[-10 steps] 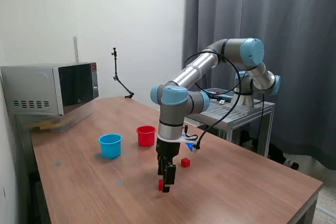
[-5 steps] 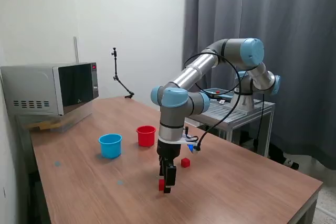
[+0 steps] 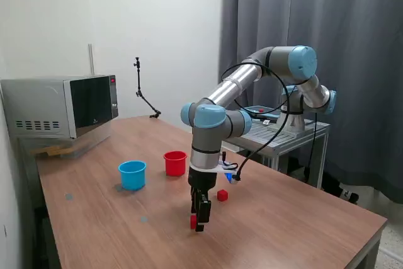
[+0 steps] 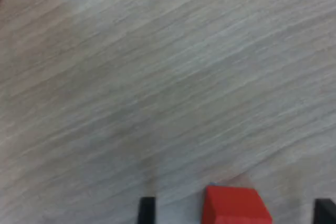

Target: Place red objects in the red bin, and blue objects in the blue bin.

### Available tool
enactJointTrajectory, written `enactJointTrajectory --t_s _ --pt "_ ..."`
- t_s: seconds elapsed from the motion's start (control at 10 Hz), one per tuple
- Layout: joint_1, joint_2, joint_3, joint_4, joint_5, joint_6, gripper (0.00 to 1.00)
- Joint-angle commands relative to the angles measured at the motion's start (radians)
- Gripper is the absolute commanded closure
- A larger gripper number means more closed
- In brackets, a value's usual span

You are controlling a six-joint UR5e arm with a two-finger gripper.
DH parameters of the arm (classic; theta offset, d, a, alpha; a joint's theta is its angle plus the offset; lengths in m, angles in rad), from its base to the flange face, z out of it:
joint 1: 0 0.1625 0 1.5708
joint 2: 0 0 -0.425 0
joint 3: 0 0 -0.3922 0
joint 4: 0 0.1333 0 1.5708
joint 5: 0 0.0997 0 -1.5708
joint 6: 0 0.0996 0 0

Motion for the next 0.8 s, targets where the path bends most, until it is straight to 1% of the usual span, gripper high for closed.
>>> enactJointTrajectory --t_s 0.0,0.7 --pt "0.000 0.000 -0.002 0.000 0.000 0.000 1.00" --pt "0.002 -0.005 -0.014 0.000 -0.003 -0.008 1.00"
